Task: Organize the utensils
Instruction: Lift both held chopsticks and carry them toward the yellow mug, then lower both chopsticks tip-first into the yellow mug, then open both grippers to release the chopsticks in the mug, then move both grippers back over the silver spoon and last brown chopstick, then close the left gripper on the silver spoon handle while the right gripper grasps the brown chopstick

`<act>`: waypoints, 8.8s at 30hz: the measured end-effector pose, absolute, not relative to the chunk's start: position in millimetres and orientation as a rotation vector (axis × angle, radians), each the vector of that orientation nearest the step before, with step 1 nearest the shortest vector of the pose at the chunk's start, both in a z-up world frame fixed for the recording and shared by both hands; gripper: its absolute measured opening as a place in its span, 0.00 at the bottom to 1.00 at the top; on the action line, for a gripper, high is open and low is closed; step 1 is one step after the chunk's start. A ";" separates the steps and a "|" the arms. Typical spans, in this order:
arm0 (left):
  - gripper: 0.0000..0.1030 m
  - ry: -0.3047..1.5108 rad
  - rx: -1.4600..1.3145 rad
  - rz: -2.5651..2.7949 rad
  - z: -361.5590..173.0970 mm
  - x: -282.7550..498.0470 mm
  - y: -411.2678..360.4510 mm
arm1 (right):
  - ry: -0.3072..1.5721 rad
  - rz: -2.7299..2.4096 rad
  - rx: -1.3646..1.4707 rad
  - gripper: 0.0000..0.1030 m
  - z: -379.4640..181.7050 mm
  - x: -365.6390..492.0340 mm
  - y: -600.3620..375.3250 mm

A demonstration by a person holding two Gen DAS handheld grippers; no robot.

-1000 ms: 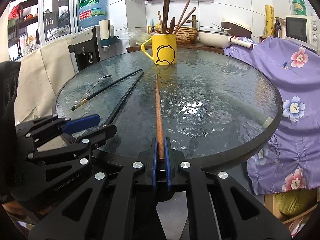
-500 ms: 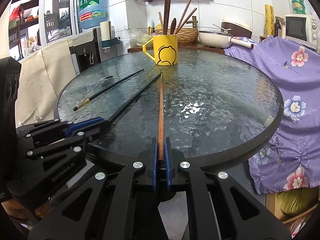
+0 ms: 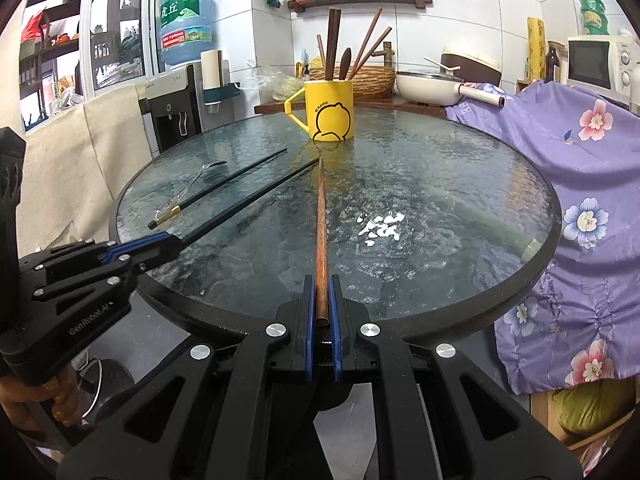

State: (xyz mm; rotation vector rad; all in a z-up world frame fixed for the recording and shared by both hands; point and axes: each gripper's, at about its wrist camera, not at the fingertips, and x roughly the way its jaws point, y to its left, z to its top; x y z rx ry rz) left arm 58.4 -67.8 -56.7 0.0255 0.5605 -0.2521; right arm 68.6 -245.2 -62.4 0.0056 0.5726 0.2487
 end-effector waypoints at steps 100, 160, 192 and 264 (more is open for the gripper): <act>0.07 0.293 -0.139 -0.288 233.2 350.6 -32.2 | 0.257 0.246 0.058 0.07 283.5 389.9 -211.4; 0.58 0.413 -0.114 -0.287 135.8 330.1 -9.2 | 0.201 0.169 -0.001 0.67 222.1 344.3 -254.2; 0.82 0.545 -0.030 -0.329 43.6 223.4 2.1 | 0.699 0.173 0.003 0.55 -14.0 276.1 -365.2; 0.33 0.838 0.016 -0.183 -43.0 184.7 51.2 | 0.785 0.239 -0.088 0.08 -58.5 215.6 -303.0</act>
